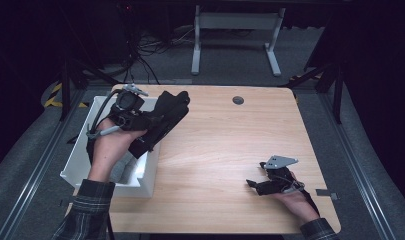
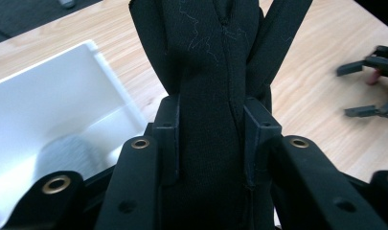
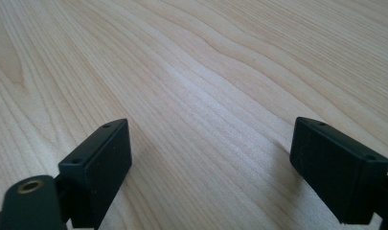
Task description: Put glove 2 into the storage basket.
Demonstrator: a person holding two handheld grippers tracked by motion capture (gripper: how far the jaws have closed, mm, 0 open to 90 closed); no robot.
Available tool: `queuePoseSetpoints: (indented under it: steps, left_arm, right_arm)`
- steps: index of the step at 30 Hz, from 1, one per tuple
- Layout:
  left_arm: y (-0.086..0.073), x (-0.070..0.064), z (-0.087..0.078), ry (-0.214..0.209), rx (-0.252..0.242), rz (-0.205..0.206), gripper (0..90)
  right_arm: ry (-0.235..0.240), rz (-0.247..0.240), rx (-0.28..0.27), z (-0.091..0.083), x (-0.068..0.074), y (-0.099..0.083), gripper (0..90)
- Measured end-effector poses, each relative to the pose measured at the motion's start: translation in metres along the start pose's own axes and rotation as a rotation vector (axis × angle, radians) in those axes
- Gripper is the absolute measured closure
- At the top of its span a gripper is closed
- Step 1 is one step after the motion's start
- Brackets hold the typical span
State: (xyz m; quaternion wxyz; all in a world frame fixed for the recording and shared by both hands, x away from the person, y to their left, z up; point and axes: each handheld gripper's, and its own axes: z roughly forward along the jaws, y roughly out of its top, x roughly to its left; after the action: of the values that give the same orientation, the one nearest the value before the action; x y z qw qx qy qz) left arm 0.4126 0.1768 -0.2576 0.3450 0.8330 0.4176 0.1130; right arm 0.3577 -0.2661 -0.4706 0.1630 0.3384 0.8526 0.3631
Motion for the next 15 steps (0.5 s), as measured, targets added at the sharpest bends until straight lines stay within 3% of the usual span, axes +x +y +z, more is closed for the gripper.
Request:
queuePoseSetpoints:
  steps: [15]
  left_arm:
    - [-0.038, 0.055, -0.025, 0.086, -0.014, -0.180, 65.5]
  right_arm:
    - [-0.001, 0.002, 0.002, 0.000, 0.000, 0.001, 14.6]
